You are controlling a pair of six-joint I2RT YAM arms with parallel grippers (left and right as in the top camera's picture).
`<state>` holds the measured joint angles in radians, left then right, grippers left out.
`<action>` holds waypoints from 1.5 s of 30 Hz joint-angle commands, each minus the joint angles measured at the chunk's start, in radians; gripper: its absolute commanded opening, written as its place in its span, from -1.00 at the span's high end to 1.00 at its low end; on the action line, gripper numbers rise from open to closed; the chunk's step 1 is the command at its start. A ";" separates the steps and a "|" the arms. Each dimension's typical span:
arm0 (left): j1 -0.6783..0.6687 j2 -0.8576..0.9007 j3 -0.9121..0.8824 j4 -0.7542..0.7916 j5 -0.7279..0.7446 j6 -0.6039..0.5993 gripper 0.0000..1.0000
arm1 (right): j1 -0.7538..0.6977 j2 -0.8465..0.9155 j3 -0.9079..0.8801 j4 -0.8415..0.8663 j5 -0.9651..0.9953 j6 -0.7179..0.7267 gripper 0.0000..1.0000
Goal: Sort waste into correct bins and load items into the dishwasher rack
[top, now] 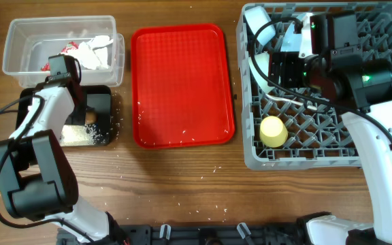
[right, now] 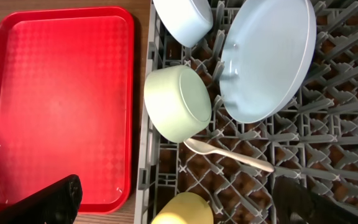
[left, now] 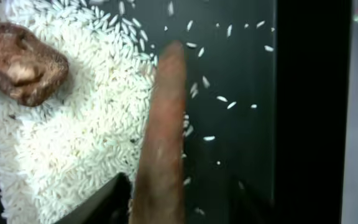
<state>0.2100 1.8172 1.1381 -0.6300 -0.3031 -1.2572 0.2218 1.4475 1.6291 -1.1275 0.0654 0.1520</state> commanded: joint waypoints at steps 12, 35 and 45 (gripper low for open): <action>-0.028 -0.372 0.093 0.032 0.269 0.723 -1.00 | 0.000 -0.145 0.050 -0.006 0.013 0.005 -1.00; -0.028 -0.370 0.093 0.031 0.269 0.723 -0.99 | -0.195 -1.047 -1.083 0.951 -0.132 -0.122 -0.99; -0.028 -0.370 0.093 0.031 0.269 0.723 -1.00 | -0.197 -1.427 -1.575 1.178 -0.138 -0.081 -0.99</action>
<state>0.1833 1.4456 1.2251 -0.6014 -0.0353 -0.5541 0.0280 0.0738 0.0834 0.0521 -0.0528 0.0521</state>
